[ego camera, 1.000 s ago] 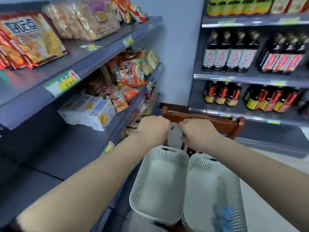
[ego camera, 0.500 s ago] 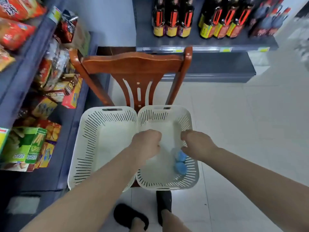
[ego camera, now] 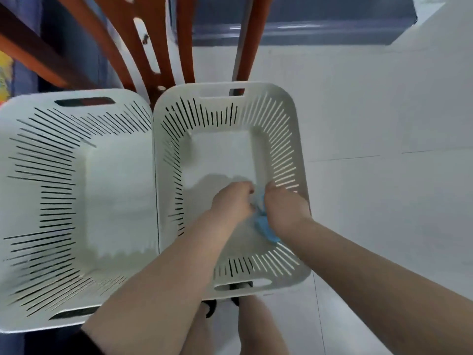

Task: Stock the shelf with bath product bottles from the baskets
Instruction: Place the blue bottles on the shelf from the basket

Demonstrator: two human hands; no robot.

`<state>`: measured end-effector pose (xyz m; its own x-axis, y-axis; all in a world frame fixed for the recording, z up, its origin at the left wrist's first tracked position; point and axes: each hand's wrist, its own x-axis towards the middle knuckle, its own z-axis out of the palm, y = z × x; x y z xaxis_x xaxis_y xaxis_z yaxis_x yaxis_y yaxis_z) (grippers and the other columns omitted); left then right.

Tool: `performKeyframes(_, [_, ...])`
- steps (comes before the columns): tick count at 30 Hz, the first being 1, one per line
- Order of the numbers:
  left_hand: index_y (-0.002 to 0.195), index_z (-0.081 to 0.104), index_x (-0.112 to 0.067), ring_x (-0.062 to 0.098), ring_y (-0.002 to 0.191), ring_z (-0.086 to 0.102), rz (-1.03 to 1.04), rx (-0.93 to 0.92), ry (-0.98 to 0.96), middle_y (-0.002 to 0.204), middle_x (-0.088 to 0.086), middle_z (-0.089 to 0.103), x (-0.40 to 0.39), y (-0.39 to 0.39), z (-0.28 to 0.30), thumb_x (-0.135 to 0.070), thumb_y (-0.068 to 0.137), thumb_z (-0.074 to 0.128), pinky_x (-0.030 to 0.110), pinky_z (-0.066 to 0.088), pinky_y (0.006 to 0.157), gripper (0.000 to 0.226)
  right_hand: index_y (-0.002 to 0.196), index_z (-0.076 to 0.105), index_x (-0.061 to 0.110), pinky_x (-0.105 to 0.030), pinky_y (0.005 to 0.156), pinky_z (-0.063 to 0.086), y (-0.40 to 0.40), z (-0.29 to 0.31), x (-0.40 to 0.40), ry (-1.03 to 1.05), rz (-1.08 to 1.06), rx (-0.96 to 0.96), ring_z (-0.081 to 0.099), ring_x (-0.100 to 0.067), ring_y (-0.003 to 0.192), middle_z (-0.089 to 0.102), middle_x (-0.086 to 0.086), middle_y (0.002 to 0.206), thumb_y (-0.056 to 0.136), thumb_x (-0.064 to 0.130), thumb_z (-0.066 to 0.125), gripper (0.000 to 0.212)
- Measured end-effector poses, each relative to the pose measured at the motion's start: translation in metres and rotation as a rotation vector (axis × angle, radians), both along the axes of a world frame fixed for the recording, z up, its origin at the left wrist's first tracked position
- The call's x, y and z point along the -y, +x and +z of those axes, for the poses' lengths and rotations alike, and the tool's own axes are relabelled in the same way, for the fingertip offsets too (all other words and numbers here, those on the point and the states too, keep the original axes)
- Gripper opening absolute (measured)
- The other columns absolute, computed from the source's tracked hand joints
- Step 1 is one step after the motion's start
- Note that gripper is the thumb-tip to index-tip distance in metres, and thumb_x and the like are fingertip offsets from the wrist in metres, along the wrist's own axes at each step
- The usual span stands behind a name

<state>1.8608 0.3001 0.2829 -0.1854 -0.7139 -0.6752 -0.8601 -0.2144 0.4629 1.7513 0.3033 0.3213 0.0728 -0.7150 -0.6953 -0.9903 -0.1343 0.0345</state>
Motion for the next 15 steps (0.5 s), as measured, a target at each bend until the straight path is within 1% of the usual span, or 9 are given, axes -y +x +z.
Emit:
performKeyframes(2, [0.129, 0.051, -0.014, 0.025, 0.116, 0.054, 0.023, -0.033, 0.005, 0.128, 0.008, 0.056, 0.000, -0.004, -0.019, -0.016, 0.084, 0.063, 0.032, 0.043, 0.095, 0.047, 0.130, 0.036, 0.001, -0.037, 0.082, 0.048, 0.000, -0.014, 0.001, 0.001, 0.001, -0.033, 0.058, -0.033, 0.112, 0.055, -0.015, 0.124, 0.090, -0.003, 0.041, 0.040])
performKeyframes(7, [0.125, 0.053, -0.012, 0.026, 0.111, 0.056, 0.065, -0.088, 0.001, 0.124, 0.010, 0.058, -0.005, -0.011, -0.047, -0.016, 0.080, 0.065, 0.031, 0.043, 0.090, 0.047, 0.127, 0.040, 0.000, -0.038, 0.083, 0.047, -0.002, -0.033, 0.007, -0.006, 0.015, -0.066, 0.057, -0.033, 0.113, 0.055, -0.015, 0.124, 0.091, -0.004, 0.038, 0.036])
performKeyframes(11, [0.132, 0.049, -0.014, 0.024, 0.119, 0.052, 0.093, -0.117, -0.019, 0.131, 0.008, 0.054, -0.009, -0.006, -0.049, -0.013, 0.081, 0.062, 0.033, 0.042, 0.097, 0.052, 0.124, 0.045, 0.002, -0.039, 0.088, 0.045, 0.002, -0.028, 0.011, 0.017, 0.027, -0.039, 0.054, -0.034, 0.117, 0.052, -0.014, 0.126, 0.092, -0.001, 0.041, 0.033])
performKeyframes(13, [0.137, 0.045, -0.016, 0.023, 0.123, 0.049, 0.097, -0.142, -0.022, 0.137, 0.006, 0.051, -0.010, 0.001, -0.043, -0.010, 0.083, 0.061, 0.034, 0.041, 0.100, 0.057, 0.124, 0.045, 0.002, -0.039, 0.084, 0.044, 0.003, -0.019, 0.016, 0.020, 0.069, 0.006, 0.053, -0.035, 0.116, 0.050, -0.015, 0.125, 0.091, -0.001, 0.043, 0.032])
performKeyframes(15, [0.140, 0.041, -0.017, 0.021, 0.125, 0.048, 0.097, -0.180, -0.030, 0.138, 0.004, 0.049, -0.009, 0.010, -0.032, -0.012, 0.083, 0.062, 0.031, 0.040, 0.100, 0.060, 0.121, 0.046, 0.003, -0.036, 0.076, 0.041, 0.004, -0.008, 0.021, 0.023, 0.093, 0.076, 0.054, -0.035, 0.111, 0.050, -0.014, 0.119, 0.090, 0.001, 0.046, 0.031])
